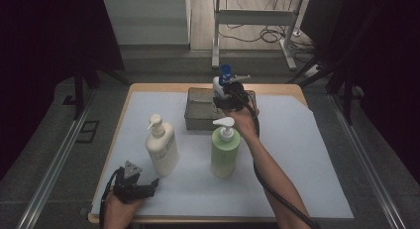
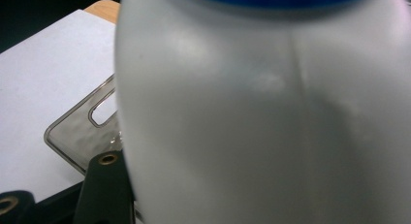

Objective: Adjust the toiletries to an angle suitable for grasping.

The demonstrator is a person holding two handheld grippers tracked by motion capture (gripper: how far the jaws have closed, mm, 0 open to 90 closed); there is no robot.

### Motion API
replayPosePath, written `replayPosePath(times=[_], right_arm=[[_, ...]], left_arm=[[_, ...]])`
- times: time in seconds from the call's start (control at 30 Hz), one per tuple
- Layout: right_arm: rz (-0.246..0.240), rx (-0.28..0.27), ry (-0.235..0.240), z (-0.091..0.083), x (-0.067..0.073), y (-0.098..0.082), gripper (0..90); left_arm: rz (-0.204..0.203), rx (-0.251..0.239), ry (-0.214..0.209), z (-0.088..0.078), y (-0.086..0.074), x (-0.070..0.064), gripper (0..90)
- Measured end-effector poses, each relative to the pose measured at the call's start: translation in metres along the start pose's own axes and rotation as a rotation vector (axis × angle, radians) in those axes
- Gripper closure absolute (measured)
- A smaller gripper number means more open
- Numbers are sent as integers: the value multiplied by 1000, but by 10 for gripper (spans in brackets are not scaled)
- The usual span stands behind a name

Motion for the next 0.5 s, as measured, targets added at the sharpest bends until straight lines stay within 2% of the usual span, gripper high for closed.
replayPosePath(times=[0.07,0.23,0.4,0.5], right_arm=[[7,2,4,1,0,0,388],[-33,-4,-6,2,-1,-2,356],[-7,-18,11,-3,-6,-7,322],[-13,-20,24,-7,-9,-11,321]], left_arm=[[0,0,0,0,0,0,123],[0,1,0,0,0,0,123],[2,1,0,0,0,0,123],[2,1,0,0,0,0,123]])
Point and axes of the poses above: each handheld gripper's, and its own axes: z roughly forward along the jaws, y roughly out of its top, x roughly to its left, the point moved 1 cm from there along z, roughly forward along the jaws, and after that the axes turned 12 degrees about z, right-handed, at the moved point
